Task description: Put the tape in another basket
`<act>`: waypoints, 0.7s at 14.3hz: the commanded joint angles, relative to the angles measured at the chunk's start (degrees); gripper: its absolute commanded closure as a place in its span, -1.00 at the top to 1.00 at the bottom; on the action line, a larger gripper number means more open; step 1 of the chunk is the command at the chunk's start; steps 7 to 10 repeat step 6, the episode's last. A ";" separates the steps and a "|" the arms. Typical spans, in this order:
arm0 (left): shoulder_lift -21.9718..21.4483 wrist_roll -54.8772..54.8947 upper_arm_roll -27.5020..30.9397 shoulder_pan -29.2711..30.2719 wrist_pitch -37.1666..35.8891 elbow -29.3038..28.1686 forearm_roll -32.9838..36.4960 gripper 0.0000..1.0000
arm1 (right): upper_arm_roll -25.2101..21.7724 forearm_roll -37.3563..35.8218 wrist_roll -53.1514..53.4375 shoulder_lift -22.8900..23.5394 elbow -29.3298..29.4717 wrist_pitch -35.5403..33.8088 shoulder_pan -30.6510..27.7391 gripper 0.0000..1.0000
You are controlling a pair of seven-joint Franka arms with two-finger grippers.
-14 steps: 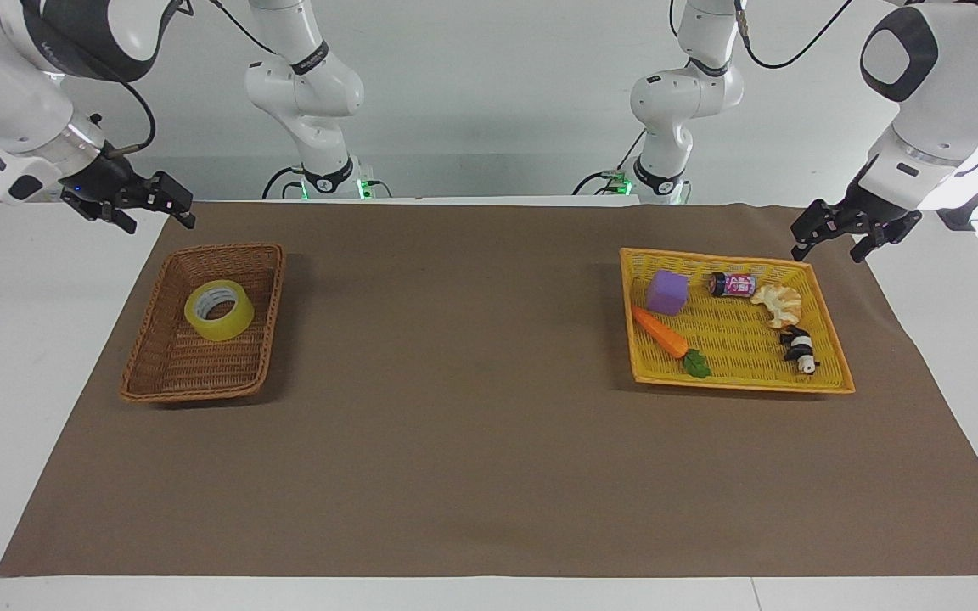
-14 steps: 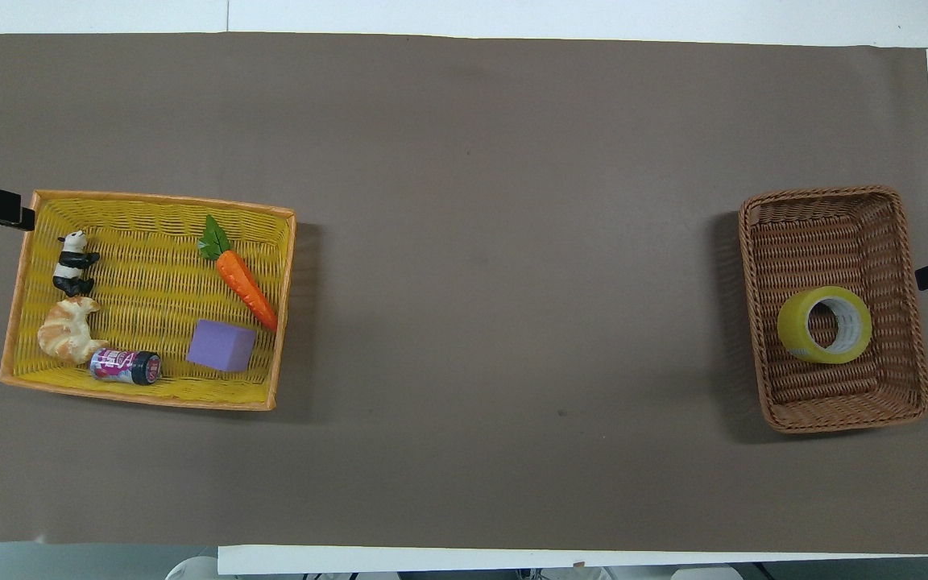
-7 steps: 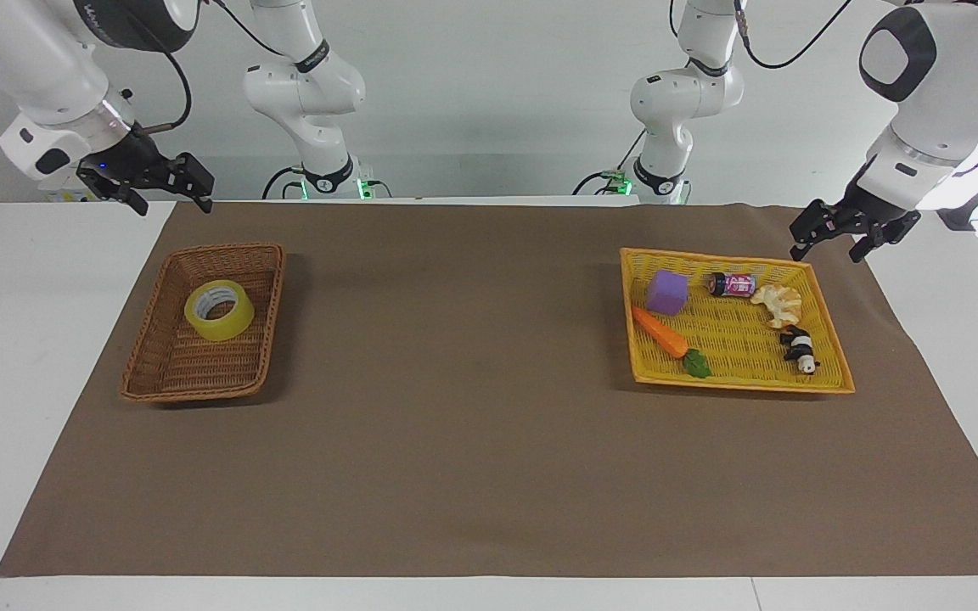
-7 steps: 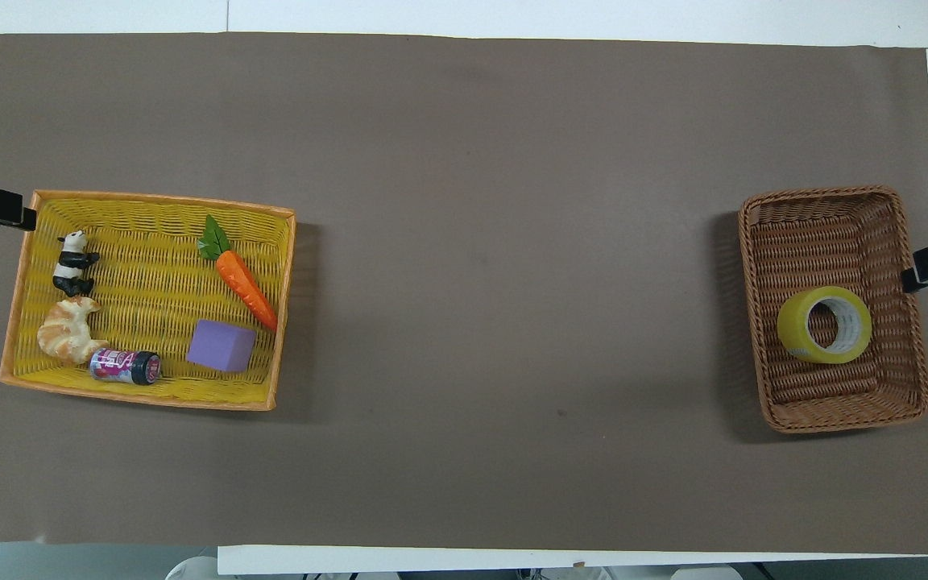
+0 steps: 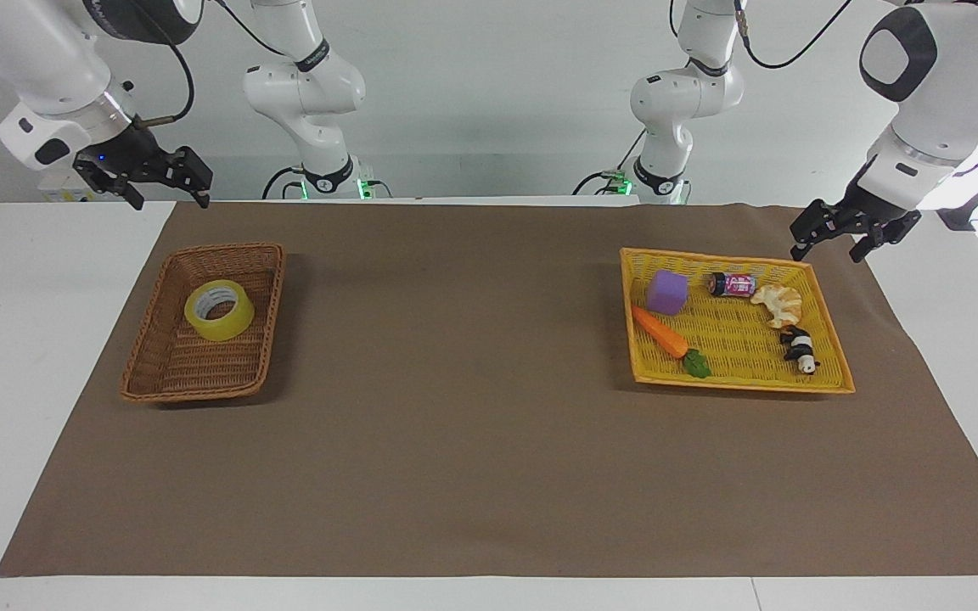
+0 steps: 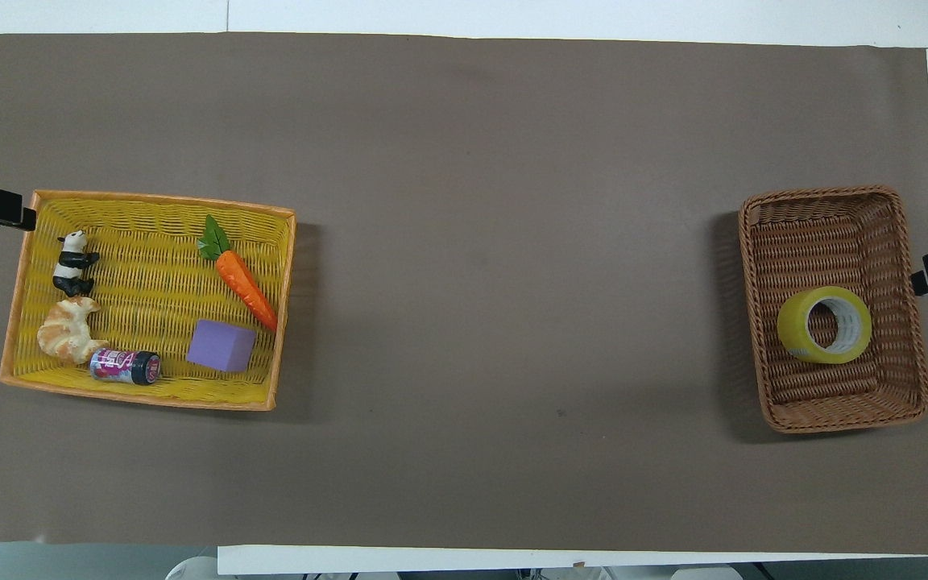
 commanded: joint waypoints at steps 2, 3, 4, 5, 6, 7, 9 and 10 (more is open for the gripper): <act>-0.83 0.14 0.18 -0.23 -0.96 -0.15 1.23 1.00 | -0.06 -1.07 0.78 -0.24 0.28 1.11 0.10 1.00; -0.83 0.14 0.27 -0.23 -0.96 -0.15 1.23 1.00 | -0.06 -1.07 0.78 -0.24 0.19 1.64 0.10 1.00; -0.83 0.14 0.18 -0.23 -0.96 -0.15 1.23 1.00 | -0.06 -1.07 0.78 -0.24 0.19 2.52 0.10 1.00; -0.83 0.14 0.18 -0.23 -0.96 -0.15 1.23 1.00 | -0.06 -1.07 0.78 -0.24 0.19 3.66 0.10 1.00; -0.83 0.14 0.18 -0.23 -0.96 -0.15 1.23 1.00 | -0.06 -1.24 0.78 -0.16 0.27 3.93 0.10 1.00; -0.83 0.14 0.18 -0.23 -0.96 -0.15 1.23 1.00 | -0.06 -1.24 0.78 -0.16 0.27 3.93 0.10 1.00; -0.83 0.14 0.18 -0.23 -0.96 -0.15 1.23 1.00 | -0.06 -1.24 0.78 -0.16 0.27 3.93 0.10 1.00; -0.83 0.14 0.18 -0.23 -0.96 -0.15 1.23 1.00 | -0.06 -1.24 0.78 -0.16 0.27 3.93 0.10 1.00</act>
